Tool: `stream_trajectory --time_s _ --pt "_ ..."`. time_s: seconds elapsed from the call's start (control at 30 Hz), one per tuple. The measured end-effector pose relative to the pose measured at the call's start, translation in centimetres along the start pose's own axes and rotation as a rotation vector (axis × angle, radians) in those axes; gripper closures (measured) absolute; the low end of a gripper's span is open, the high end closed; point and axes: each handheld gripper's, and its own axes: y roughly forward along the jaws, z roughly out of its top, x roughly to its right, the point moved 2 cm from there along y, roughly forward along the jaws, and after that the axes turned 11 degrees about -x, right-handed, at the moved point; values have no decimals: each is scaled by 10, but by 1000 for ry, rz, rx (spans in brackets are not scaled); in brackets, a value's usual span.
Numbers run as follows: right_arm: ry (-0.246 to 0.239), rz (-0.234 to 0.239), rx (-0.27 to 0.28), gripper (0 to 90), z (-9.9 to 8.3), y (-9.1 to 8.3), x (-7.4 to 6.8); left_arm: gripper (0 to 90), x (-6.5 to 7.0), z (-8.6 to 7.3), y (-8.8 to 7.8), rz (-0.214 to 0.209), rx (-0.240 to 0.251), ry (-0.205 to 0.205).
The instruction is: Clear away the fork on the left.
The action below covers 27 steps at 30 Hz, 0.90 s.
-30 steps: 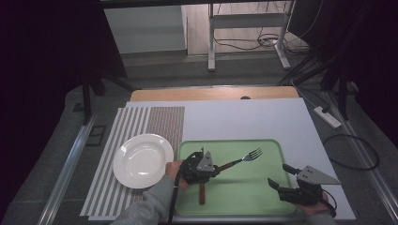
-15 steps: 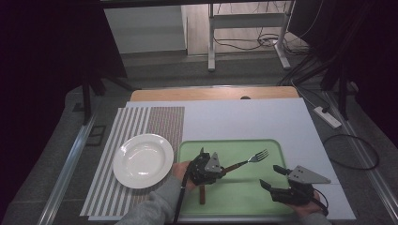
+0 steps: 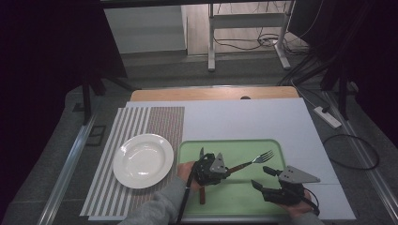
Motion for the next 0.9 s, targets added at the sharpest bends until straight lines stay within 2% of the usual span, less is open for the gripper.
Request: stream_trajectory --time_s 0.3,0.47,0.7,0.9 --pt "1 24 -6 356 4 8 -5 759 4 6 4 -5 3 5" --pt "17 42 0 391 5 10 -6 759 6 10 7 -12 6 2" --pt "67 50 5 450 8 13 -4 759 9 14 10 -12 3 5" --pt "121 65 14 488 9 16 -3 759 10 17 12 11 1 -1"
